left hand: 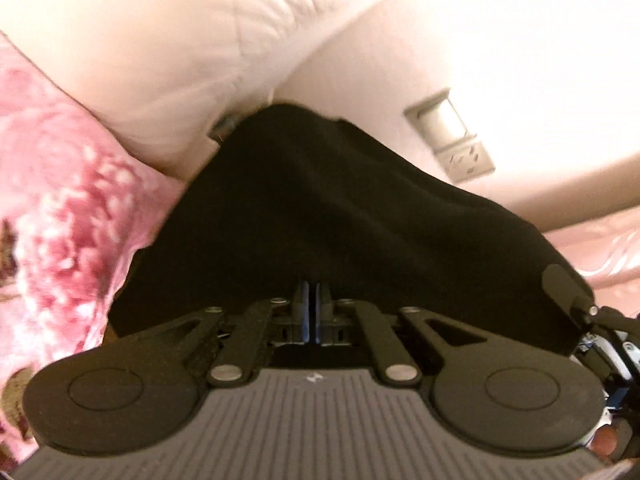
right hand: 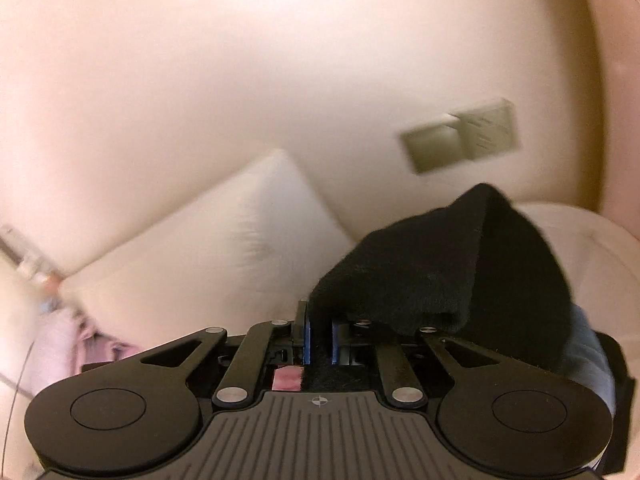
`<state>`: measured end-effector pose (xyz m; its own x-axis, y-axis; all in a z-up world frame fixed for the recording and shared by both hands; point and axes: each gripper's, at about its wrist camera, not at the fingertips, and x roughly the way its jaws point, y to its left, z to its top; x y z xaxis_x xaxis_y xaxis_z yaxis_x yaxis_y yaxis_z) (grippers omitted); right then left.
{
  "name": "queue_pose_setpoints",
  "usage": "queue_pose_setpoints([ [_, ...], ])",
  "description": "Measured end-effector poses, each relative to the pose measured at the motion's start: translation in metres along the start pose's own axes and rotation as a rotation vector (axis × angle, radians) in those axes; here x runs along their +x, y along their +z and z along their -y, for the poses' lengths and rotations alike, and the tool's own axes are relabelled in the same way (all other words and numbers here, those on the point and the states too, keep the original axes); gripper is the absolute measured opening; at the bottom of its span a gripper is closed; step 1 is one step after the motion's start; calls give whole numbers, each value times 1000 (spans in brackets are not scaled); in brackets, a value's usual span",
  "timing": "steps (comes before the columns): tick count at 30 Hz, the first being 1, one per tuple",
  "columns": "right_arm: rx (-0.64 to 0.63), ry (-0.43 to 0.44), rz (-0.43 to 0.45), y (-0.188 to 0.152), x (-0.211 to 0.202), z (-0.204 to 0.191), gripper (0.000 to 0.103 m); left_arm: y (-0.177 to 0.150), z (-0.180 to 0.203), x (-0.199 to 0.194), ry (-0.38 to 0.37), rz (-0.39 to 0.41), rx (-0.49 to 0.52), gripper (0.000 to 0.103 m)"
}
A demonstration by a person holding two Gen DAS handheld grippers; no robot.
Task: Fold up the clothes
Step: 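Carry the black garment to the bed and release it with both grippers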
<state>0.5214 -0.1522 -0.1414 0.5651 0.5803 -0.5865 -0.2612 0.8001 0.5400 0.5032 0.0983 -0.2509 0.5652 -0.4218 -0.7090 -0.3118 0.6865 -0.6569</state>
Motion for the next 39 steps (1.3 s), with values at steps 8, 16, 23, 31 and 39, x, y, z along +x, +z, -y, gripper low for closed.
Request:
queue_pose_setpoints([
  [8, -221, 218, 35, -14, -27, -116, 8, -6, -27, -106, -89, 210, -66, 0],
  [16, -352, 597, 24, -66, -82, -254, 8, -72, -80, -277, -104, 538, -165, 0],
  [23, -362, 885, -45, -140, -127, -376, 8, -195, -139, -471, 74, 856, -262, 0],
  [31, -462, 1265, -201, -224, -218, -547, 12, -352, -164, -636, 295, 1142, -381, 0],
  [39, -782, 1147, -804, -381, -203, -621, 75, -484, -194, -689, 627, 1184, -689, 0],
])
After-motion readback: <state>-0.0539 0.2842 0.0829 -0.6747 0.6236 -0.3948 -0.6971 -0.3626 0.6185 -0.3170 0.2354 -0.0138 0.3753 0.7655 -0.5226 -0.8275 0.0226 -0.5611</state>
